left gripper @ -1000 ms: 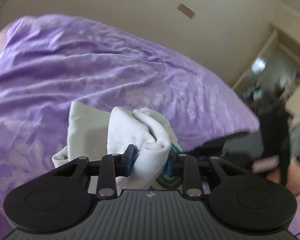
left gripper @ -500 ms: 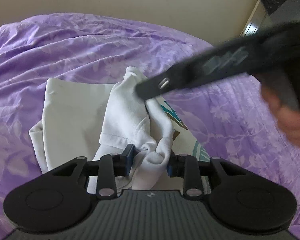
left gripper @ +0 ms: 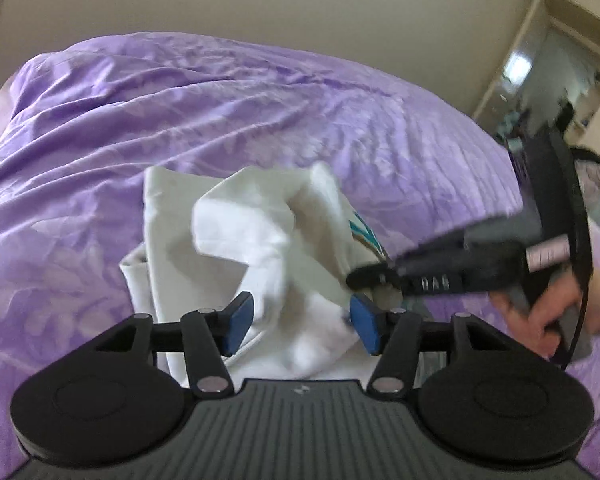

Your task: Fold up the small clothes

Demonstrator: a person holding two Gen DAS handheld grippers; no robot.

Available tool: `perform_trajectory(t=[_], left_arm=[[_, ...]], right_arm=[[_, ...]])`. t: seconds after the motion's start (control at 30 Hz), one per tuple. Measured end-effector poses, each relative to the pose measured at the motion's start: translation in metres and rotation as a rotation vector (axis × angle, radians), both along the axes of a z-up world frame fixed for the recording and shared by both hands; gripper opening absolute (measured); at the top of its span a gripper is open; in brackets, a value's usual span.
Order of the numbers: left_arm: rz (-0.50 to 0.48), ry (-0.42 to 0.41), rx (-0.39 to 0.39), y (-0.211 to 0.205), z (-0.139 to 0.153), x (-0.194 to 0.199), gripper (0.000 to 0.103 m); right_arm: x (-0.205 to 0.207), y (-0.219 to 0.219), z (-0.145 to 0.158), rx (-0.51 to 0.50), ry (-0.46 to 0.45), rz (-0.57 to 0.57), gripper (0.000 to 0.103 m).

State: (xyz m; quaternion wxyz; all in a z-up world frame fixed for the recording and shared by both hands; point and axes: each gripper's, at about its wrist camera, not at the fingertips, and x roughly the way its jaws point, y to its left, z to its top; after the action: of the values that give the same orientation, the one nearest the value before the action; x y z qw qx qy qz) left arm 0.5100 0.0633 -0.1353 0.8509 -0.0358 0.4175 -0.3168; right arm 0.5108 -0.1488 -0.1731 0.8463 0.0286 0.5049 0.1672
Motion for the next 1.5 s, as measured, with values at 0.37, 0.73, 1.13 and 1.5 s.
perform_trajectory(t=[0.37,0.73,1.13,1.5], left_arm=[[0.388,0.345,-0.404,0.059,-0.049,0.101,0.074],[0.267,0.053,-0.083,0.013,-0.005,0.112,0.004],[0.220,-0.174,0.450,-0.036,-0.018,0.124,0.024],[0.209,-0.176,0.368,0.014,0.018,0.063,0.028]], right_arm=[[0.004,-0.001,-0.004,0.022,-0.001,0.015,0.000],[0.015,-0.002,0.018,0.028,-0.031,0.025,0.003],[0.029,-0.020,0.061,0.042,-0.111,-0.079,0.020],[0.028,-0.020,0.018,0.173,0.045,-0.113,0.038]])
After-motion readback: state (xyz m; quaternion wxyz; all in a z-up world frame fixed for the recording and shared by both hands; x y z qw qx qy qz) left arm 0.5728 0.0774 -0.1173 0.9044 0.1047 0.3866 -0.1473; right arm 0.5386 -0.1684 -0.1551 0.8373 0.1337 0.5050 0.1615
